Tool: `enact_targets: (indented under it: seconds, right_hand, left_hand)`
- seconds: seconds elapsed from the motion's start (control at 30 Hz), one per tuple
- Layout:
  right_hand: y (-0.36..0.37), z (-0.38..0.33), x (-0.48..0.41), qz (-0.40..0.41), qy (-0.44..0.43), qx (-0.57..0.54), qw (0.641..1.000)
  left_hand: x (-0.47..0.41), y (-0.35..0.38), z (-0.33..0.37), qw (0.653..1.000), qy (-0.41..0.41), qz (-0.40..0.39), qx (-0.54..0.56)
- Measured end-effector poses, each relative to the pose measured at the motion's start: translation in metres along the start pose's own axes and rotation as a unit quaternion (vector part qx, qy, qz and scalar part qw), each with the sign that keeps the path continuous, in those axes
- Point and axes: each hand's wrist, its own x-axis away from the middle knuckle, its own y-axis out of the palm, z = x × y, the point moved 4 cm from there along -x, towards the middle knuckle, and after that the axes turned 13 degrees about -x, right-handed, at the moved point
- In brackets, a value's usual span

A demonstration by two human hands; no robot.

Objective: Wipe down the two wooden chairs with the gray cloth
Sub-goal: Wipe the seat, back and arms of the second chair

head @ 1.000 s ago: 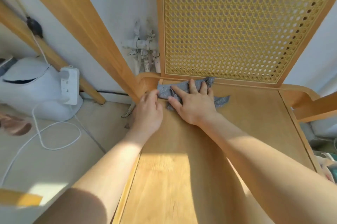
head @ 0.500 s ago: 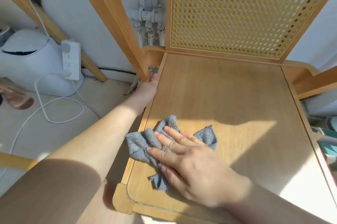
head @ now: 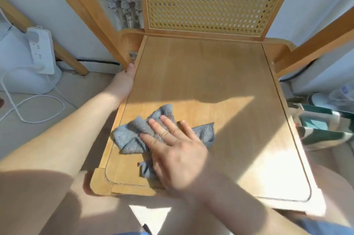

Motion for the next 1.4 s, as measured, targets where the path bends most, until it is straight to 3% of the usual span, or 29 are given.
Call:
enact_targets:
  seconds: [0.07,0.13,0.2,0.27,0.33,0.4,0.47,0.6,0.73,0.8,0.87,0.97,1.03,1.1,1.23,1.4]
  right_hand:
    - [-0.035,0.057,0.003,0.044,0.062,0.047,0.996]
    - [-0.076,0.118,0.008,0.069,0.182,0.085,0.977]
    - [-0.096,0.141,0.009,0.099,0.268,0.075,0.955]
    - [-0.071,0.108,-0.005,0.116,0.255,0.078,0.957]
    - [-0.027,0.043,-0.02,0.116,0.166,0.061,0.977]
    - [0.006,-0.01,-0.02,0.083,0.087,0.031,0.992]
    - [0.009,-0.018,-0.007,0.047,0.06,0.005,0.997]
    - [-0.033,0.041,0.045,0.08,0.131,0.032,0.988]
    - [-0.078,0.106,0.084,0.111,0.279,0.061,0.952]
    - [-0.077,0.103,0.078,0.148,0.311,0.076,0.936]
    - [-0.052,0.069,0.056,0.153,0.28,0.069,0.945]
    - [-0.013,0.008,0.034,0.095,0.158,0.025,0.983]
    - [-0.017,0.009,0.052,0.061,0.117,0.016,0.991]
    - [-0.038,0.04,0.089,0.058,0.144,0.023,0.988]
    - [-0.089,0.104,0.138,0.064,0.283,0.043,0.956]
    - [-0.108,0.152,0.073,0.101,0.298,0.08,0.946]
  left_hand:
    - [0.001,0.001,0.001,1.0,0.005,-0.004,0.002]
    - [0.003,0.002,0.002,1.0,0.013,-0.013,0.003]
    - [0.005,0.002,0.004,1.0,0.02,-0.015,-0.01]
    - [0.007,-0.001,0.005,1.0,0.01,-0.009,-0.022]
    - [0.008,-0.003,0.007,1.0,0.0,0.0,-0.029]
    - [0.012,-0.004,0.009,0.998,-0.006,0.01,-0.054]
    - [0.015,-0.003,0.01,0.998,-0.004,0.016,-0.062]
    - [0.016,-0.003,0.008,0.999,-0.006,-0.01,-0.03]
    - [0.012,-0.004,0.006,0.999,-0.009,0.001,-0.053]
    - [0.011,-0.003,0.006,0.998,-0.01,0.008,-0.061]
    - [0.011,-0.003,0.006,0.997,-0.012,0.011,-0.07]
    - [0.016,-0.004,0.008,0.996,-0.024,0.023,-0.084]
    - [0.016,-0.004,0.007,0.997,-0.03,0.027,-0.07]
    - [0.015,-0.004,0.007,0.997,-0.023,0.027,-0.067]
    - [0.012,-0.003,0.007,0.995,-0.025,0.03,-0.094]
    - [0.013,-0.002,0.01,0.996,-0.021,0.032,-0.082]
